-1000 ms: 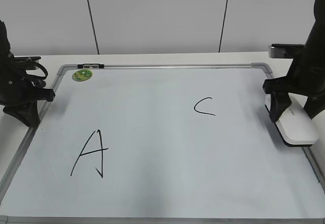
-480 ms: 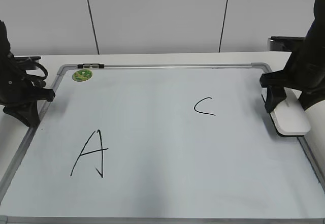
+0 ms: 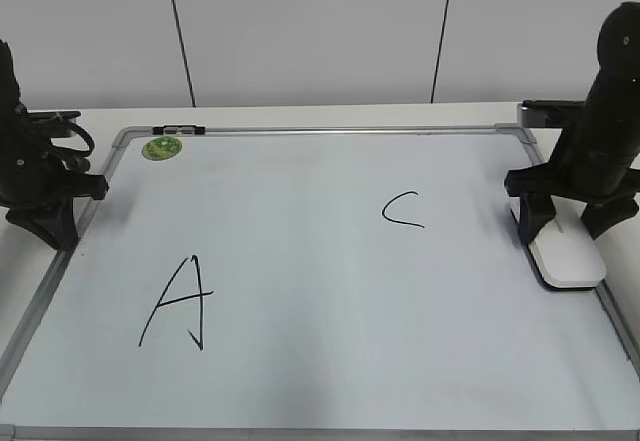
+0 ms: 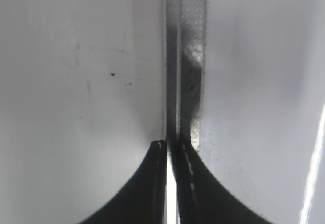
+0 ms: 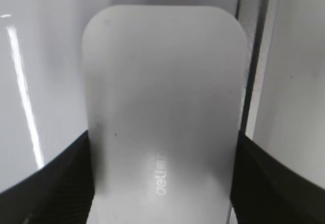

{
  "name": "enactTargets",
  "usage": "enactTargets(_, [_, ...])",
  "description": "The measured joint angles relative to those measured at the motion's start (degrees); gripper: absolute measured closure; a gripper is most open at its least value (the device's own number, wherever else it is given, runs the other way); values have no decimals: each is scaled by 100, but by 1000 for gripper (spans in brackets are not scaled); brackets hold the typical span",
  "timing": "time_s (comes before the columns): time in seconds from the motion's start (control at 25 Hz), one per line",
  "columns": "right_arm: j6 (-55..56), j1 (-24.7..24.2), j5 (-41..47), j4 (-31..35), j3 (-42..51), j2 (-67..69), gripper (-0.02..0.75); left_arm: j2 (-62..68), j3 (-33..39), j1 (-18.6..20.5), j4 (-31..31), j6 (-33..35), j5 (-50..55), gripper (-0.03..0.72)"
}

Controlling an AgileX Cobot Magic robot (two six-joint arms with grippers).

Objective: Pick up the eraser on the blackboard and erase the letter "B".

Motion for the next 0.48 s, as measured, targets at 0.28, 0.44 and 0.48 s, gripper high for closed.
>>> enactTargets(0.28, [21,0,0,-233,0,47,210,0,0,0,0,0,0,666])
enactTargets(0.44, [43,0,-10,-245,0,47,204,0,0,0,0,0,0,666])
enactTargets(0.48, [43,0,-10,-245,0,47,195,0,0,0,0,0,0,666])
